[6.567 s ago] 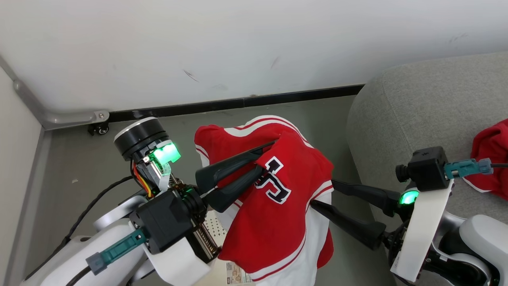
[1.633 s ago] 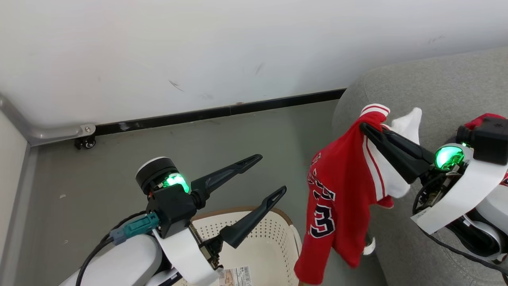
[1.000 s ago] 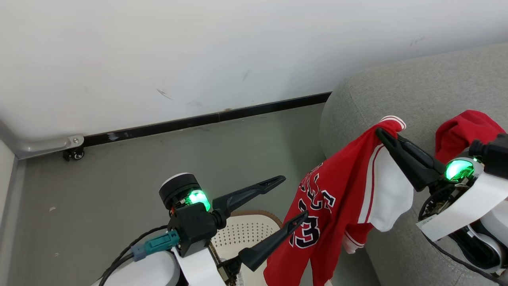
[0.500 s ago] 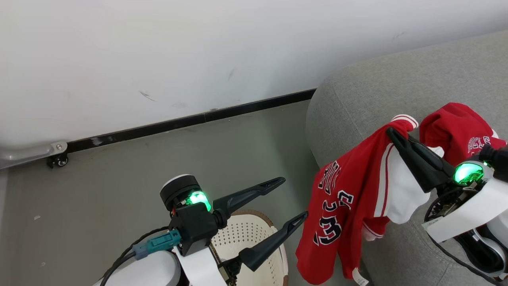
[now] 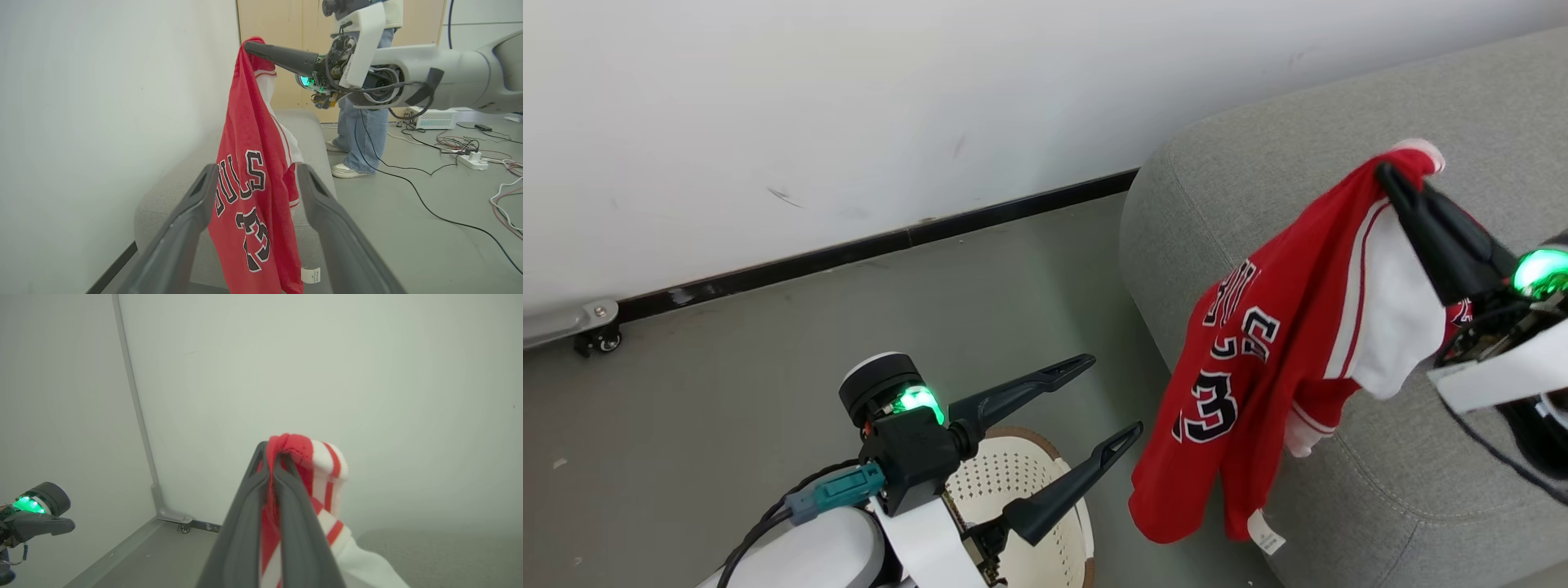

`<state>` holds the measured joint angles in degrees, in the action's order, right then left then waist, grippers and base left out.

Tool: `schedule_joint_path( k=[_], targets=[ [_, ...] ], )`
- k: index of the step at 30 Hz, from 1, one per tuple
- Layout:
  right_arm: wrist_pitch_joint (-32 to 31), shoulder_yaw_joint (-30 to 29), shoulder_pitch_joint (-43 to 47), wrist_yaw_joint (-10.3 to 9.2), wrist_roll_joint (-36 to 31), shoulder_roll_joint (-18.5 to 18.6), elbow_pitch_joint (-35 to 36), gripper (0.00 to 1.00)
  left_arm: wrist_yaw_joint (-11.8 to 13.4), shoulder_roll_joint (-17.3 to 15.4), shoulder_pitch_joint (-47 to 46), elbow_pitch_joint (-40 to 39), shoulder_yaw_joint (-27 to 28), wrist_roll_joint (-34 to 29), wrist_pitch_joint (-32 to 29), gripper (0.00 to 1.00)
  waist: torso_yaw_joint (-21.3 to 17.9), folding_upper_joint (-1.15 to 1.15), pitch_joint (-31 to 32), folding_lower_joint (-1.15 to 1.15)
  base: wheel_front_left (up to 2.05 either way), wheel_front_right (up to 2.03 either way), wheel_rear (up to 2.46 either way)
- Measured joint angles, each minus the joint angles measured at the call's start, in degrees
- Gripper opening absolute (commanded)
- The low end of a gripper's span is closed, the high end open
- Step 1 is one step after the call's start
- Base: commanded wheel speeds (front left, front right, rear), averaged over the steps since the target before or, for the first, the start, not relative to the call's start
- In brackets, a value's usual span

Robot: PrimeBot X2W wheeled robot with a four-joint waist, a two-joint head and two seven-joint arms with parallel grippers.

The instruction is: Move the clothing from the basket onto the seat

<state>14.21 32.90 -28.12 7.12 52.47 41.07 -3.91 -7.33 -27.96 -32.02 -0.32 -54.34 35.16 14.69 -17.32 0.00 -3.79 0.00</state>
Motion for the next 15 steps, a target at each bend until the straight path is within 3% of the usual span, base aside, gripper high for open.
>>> schedule_joint_path(
  k=[15],
  targets=[
    [-0.7, -5.3, -15.4, 0.01, -0.5, 2.5, -2.6, 0.0, 0.0, -1.9, -1.9, 0.0, 1.8, 0.0, 0.0, 1.0, -2.7, 0.0, -2.8, 0.0, 0.0, 0.0, 0.0]
  ],
)
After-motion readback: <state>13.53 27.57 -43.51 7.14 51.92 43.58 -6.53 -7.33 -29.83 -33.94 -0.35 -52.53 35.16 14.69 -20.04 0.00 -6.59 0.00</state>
